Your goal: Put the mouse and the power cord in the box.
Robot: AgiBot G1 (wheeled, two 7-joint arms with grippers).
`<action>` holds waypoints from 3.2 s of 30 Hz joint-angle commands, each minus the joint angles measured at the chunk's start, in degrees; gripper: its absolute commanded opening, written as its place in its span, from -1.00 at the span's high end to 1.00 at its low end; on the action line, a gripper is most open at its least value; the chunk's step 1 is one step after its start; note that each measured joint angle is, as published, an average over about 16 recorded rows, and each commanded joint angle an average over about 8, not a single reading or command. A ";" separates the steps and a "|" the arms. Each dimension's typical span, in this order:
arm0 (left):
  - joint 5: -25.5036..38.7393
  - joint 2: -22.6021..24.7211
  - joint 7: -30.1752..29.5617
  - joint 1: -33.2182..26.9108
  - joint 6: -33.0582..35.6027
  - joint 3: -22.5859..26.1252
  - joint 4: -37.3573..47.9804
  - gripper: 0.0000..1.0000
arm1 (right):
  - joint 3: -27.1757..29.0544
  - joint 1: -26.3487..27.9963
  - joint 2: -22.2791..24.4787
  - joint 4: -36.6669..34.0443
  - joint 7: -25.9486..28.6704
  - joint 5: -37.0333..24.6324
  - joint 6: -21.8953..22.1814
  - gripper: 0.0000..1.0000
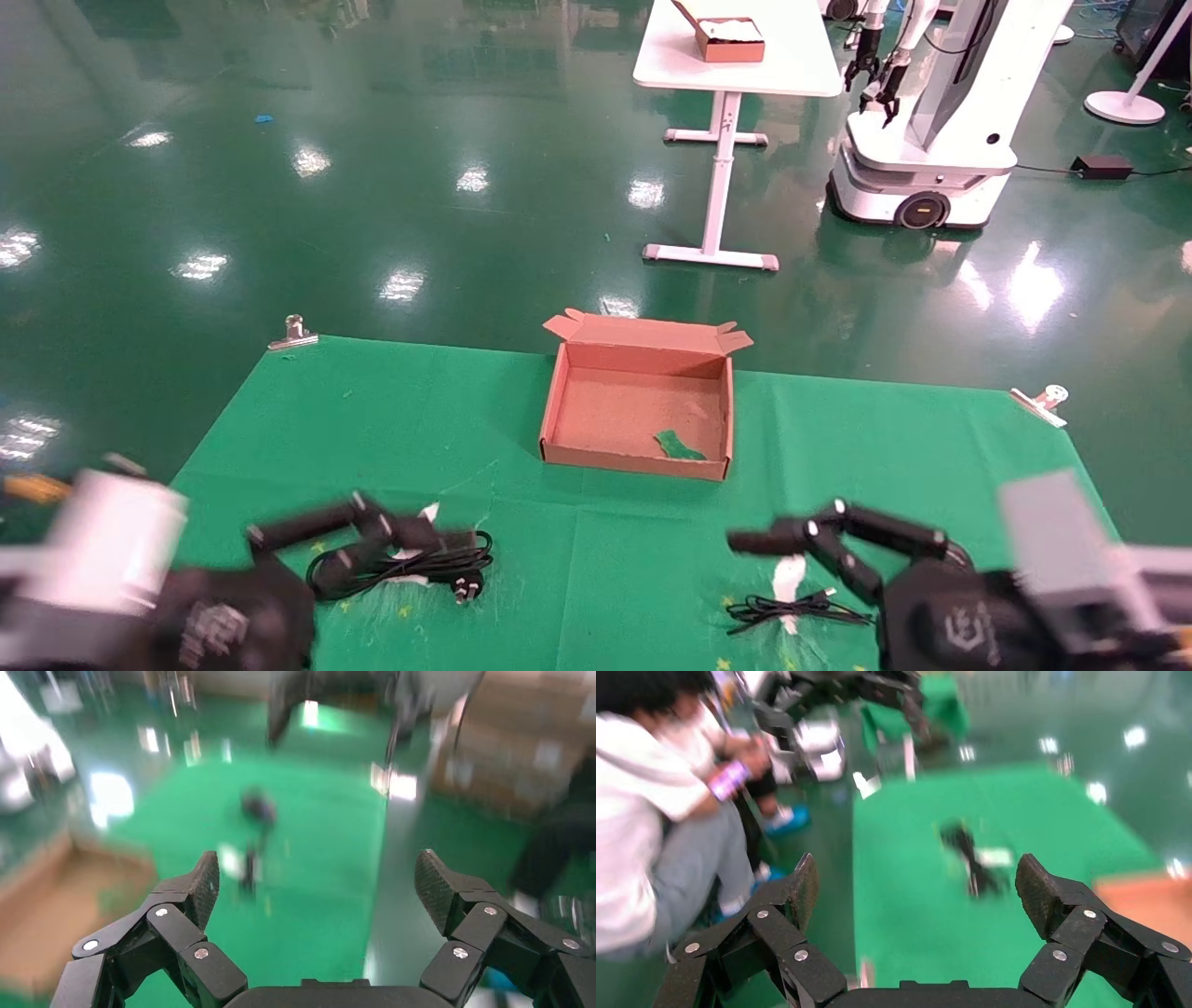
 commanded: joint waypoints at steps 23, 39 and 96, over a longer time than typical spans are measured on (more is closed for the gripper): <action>44.05 11.89 -11.45 -12.44 -6.31 16.05 1.98 -1.00 | -4.43 3.23 0.62 1.22 3.95 -13.86 3.94 -1.00; 69.59 26.45 -20.54 -17.10 -13.88 24.58 14.48 -1.00 | -3.75 3.12 1.20 1.90 4.51 -12.35 3.86 -1.00; 75.15 30.98 -19.74 -18.06 -18.00 26.75 22.07 1.00 | -25.90 31.41 -36.30 -51.22 -12.85 -60.95 11.10 0.96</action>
